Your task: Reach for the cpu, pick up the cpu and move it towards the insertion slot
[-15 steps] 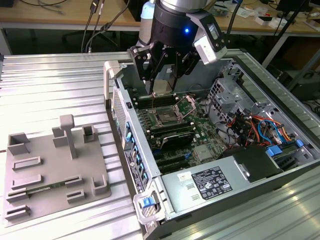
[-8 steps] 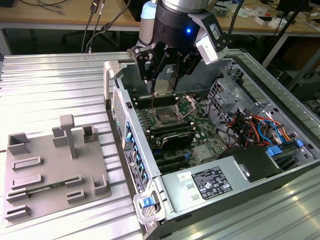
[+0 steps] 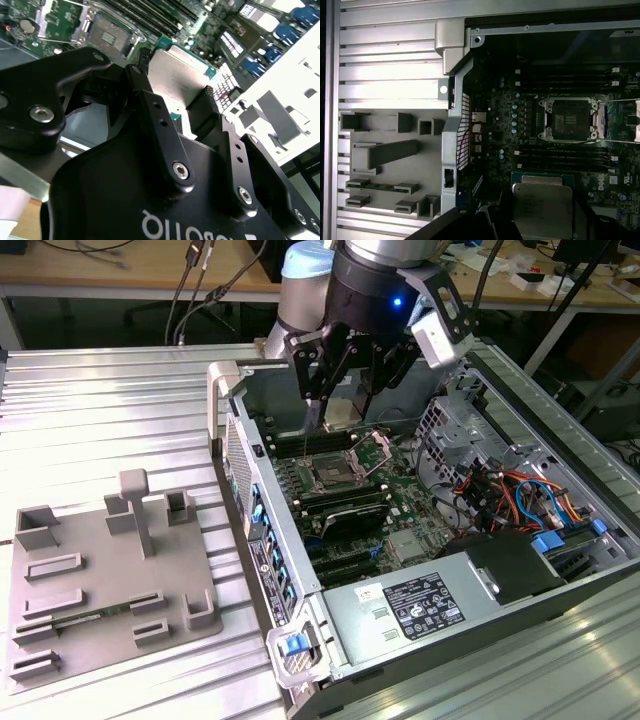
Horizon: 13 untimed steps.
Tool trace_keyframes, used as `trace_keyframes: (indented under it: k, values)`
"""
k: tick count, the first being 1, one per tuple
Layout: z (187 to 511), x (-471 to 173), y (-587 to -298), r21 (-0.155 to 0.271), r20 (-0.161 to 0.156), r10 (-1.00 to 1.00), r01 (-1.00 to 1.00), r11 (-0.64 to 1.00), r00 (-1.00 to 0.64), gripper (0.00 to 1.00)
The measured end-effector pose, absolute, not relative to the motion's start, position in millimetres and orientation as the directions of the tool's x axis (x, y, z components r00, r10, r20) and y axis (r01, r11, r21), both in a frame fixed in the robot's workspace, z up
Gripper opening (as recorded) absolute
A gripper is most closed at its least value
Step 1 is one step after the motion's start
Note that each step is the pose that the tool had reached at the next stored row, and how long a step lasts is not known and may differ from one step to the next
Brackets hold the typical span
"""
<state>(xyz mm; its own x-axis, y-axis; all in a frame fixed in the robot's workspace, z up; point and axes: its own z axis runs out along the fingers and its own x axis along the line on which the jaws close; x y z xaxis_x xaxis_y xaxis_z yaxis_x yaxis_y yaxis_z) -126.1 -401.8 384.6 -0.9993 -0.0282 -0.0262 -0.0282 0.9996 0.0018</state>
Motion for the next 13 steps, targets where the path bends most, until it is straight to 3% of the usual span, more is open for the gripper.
trace_keyframes:
  k: [13]
  values:
    - [376.3, -95.2, -370.2, 0.002, -0.026, -0.021, -0.021, 1.000, -0.999, 0.55]
